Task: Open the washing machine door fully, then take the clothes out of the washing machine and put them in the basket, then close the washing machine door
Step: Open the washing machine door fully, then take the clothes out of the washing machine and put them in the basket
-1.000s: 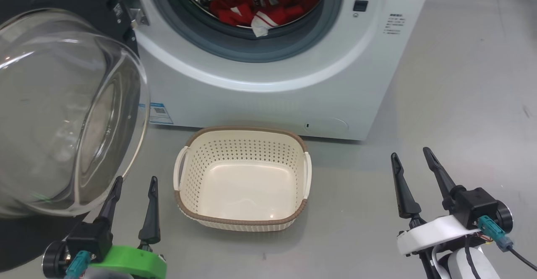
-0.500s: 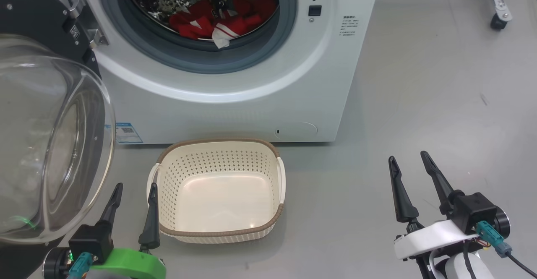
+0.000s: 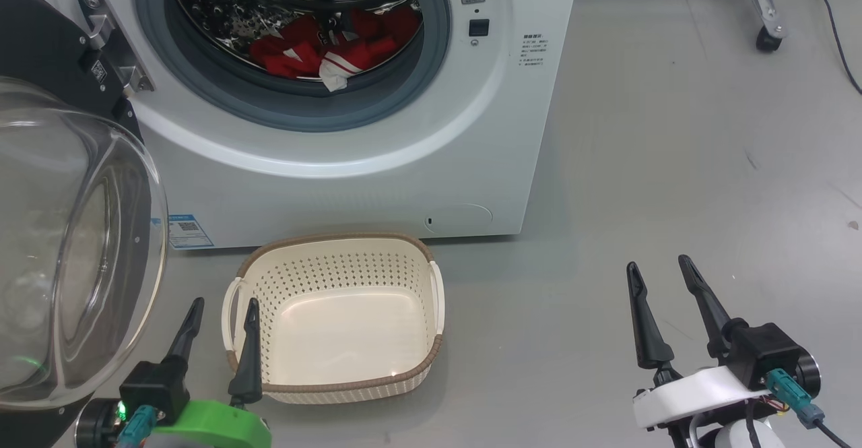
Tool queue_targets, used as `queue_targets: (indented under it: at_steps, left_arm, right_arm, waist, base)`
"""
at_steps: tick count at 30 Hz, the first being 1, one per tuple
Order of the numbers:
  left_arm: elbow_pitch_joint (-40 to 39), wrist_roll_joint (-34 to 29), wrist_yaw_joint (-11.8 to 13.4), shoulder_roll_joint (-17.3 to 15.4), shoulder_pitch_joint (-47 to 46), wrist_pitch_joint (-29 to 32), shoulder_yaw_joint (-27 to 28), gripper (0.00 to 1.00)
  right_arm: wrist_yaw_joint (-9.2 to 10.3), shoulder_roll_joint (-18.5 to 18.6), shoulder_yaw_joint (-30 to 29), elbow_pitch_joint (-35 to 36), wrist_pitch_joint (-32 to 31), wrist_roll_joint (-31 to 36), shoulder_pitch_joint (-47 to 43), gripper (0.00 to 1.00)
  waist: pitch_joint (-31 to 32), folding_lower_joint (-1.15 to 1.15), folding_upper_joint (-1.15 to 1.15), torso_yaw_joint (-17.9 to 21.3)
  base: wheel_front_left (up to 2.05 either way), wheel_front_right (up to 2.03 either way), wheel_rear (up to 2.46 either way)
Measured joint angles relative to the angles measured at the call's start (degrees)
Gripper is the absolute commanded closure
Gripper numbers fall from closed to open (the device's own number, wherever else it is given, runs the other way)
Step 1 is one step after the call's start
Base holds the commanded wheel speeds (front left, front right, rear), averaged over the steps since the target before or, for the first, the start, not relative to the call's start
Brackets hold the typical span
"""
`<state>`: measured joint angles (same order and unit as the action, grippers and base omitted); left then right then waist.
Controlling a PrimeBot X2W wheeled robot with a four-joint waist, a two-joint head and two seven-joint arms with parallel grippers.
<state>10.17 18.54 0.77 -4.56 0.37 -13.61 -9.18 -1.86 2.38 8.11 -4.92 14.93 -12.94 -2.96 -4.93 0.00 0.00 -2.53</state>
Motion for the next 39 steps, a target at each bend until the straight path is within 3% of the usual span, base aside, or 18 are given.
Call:
queue_targets:
  at_steps: [39]
  left_arm:
    - [0.58,-0.42,0.2,-0.04,0.07,1.01,-0.77,0.0]
  right_arm:
    - [1.35,-0.03,1.16,1.22,0.0,-0.85,-1.29,0.0]
  waist:
    - [1.51,0.0,0.0,1.57]
  base:
    - [0.0,0.0,0.0]
